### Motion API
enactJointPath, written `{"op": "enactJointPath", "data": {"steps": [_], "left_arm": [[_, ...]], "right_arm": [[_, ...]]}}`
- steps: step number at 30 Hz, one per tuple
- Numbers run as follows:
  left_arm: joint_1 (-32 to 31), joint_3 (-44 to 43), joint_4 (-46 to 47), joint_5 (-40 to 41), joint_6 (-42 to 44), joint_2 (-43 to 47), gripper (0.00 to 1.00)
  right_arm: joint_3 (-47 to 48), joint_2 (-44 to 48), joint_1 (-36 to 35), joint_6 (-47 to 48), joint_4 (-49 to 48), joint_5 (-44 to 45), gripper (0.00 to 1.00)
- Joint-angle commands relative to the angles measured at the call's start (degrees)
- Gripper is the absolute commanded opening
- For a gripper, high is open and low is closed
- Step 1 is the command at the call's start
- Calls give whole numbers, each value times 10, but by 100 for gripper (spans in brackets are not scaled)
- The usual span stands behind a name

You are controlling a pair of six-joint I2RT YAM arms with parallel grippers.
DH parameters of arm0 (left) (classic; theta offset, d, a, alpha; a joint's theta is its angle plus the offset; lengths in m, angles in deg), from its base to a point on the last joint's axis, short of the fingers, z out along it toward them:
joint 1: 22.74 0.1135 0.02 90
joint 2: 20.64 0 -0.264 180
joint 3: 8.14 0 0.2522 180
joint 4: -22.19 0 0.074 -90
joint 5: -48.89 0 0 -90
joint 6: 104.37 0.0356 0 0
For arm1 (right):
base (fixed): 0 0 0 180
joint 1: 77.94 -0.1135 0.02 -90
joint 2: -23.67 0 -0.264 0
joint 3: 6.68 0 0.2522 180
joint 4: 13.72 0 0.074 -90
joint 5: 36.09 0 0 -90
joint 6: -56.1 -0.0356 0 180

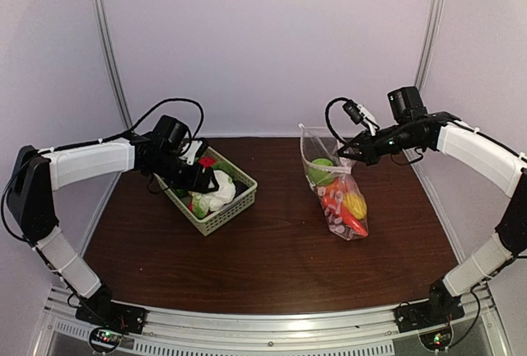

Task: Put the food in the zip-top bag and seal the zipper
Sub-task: Pick up the fake vegetable from the bin.

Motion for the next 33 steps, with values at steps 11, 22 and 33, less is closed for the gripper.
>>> {"op": "enactJointPath", "data": {"steps": [11,22,33], "left_arm": [[7,15,18,23,0,32,63],[6,-37,-55,13,9,89,49],[-101,-88,163,-65,-46,107,43]], "right_arm": [[2,11,-6,6,7,14,0],[-4,21,-7,7,5,15,0],[6,17,-10,6,10,14,0]]}}
